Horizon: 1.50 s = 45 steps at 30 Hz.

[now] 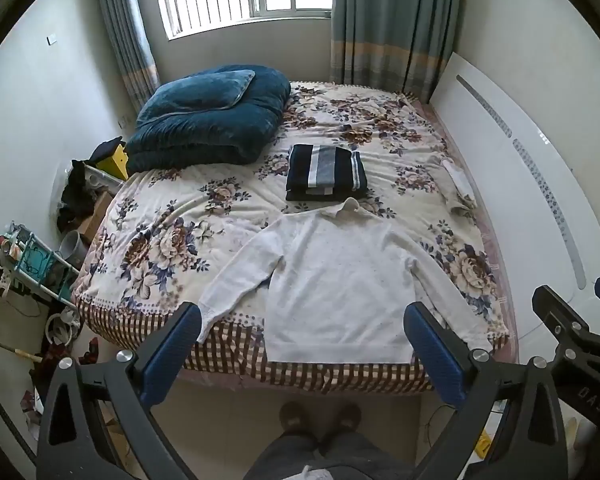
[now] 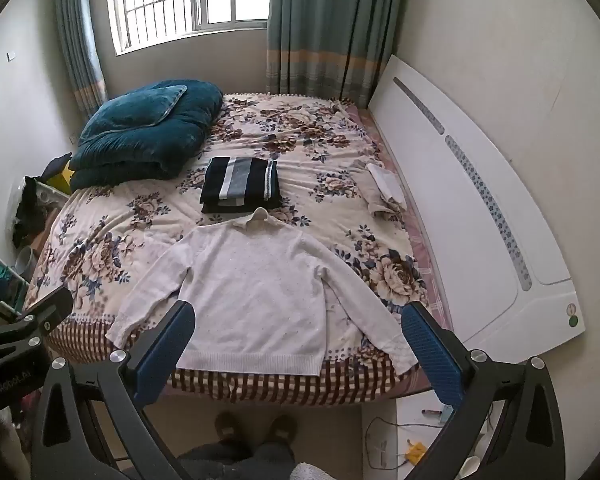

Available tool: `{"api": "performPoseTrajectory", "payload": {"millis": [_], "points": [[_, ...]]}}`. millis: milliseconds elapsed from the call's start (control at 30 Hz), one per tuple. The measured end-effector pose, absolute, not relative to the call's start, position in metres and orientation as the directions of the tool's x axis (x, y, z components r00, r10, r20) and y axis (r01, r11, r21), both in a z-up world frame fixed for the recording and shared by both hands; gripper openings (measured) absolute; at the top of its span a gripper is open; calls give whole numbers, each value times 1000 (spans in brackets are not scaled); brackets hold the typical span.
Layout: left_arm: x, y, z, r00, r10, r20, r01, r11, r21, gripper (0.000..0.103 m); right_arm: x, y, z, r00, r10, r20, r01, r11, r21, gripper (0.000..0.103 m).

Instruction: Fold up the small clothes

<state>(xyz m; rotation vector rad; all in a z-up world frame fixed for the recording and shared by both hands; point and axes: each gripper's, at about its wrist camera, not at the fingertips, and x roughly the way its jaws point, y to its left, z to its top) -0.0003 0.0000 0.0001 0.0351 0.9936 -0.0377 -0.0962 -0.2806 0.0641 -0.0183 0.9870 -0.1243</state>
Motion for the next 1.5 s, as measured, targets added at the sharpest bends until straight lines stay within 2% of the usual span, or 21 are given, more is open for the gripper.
{"api": "performPoseTrajectory", "payload": {"millis": [1500], "points": [[3, -3, 10, 558, -28, -830, 52, 999, 1, 103, -95, -276, 69, 546, -118, -829, 96, 992, -78, 103]]}}
